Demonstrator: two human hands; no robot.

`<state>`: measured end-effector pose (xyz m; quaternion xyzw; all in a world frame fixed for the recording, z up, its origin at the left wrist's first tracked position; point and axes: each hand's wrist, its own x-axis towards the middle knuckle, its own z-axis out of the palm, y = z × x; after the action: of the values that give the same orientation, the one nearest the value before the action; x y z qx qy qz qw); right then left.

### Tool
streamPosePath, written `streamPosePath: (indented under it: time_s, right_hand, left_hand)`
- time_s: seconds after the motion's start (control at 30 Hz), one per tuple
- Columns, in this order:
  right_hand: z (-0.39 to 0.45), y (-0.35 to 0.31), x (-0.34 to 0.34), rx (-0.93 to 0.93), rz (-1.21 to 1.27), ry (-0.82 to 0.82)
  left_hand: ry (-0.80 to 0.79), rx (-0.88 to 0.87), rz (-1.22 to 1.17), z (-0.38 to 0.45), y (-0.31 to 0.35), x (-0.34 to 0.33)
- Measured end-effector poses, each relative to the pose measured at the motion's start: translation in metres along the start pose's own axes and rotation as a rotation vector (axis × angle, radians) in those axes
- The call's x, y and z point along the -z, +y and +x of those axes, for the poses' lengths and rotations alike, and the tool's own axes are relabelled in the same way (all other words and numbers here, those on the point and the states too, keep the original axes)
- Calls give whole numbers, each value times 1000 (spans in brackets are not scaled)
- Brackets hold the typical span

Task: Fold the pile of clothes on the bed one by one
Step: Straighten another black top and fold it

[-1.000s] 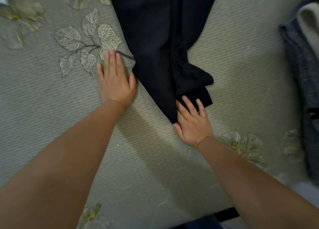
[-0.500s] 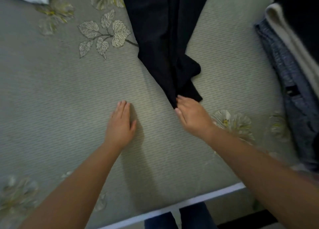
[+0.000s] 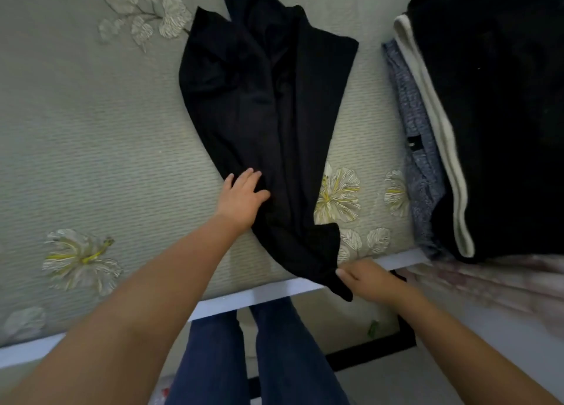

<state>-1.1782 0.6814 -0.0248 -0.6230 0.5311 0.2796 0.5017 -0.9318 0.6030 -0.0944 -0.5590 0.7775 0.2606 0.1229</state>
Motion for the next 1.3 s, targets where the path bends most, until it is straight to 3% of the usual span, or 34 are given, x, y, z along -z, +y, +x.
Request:
streamPosePath:
  time_s: [0.1, 0.17, 0.23, 0.3, 0.37, 0.43, 0.5, 0.57, 0.63, 0.73, 0.8, 0.93, 1.03, 1.13, 1.2, 1.3]
  right_hand:
    - [1, 17, 21, -117, -9, 185]
    - [12, 22, 32, -205, 38, 359]
    - [24, 16, 42, -255, 162, 534]
    - [35, 2, 53, -213, 285, 705]
    - [38, -19, 63, -93, 382, 824]
    - [38, -40, 58, 112, 341, 744]
    - [36, -58, 37, 330, 191, 506]
    - [38, -68, 8, 450, -27, 228]
    - [43, -73, -14, 465, -203, 20]
    - [52, -78, -15, 424, -212, 18]
    - [62, -79, -2, 399, -199, 129]
    - [84, -91, 32, 396, -249, 242]
    - [101, -109, 44, 421, -304, 282]
    - [115, -134, 48, 471, -295, 377]
    - [125, -158, 48, 508, -264, 355]
    - [135, -190, 37, 520, -273, 207]
  left_hand:
    - [70, 13, -65, 2, 5, 2]
    - [102, 89, -345, -7, 4, 7]
    - [220, 274, -642, -23, 0, 14]
    - [369, 390, -768, -43, -6, 17]
    - [477, 389, -698, -64, -13, 14]
    - [552, 489, -695, -88, -21, 4]
    - [603, 740, -831, -112, -30, -11]
    - [517, 1037, -957, -134, -38, -25]
    - [415, 1167, -921, -149, -39, -35]
    - [400, 995, -824, -146, -28, -35]
    - [372, 1046, -903, -130, -22, -33]
    - [372, 1245, -1122, -107, -14, -36]
    - [460, 1183, -1437, -107, -9, -32]
    - [597, 1006, -1717, -133, -18, -25]
    - [482, 851, -1619, -155, -25, -26]
    - [173, 690, -1412, -175, -32, -34]
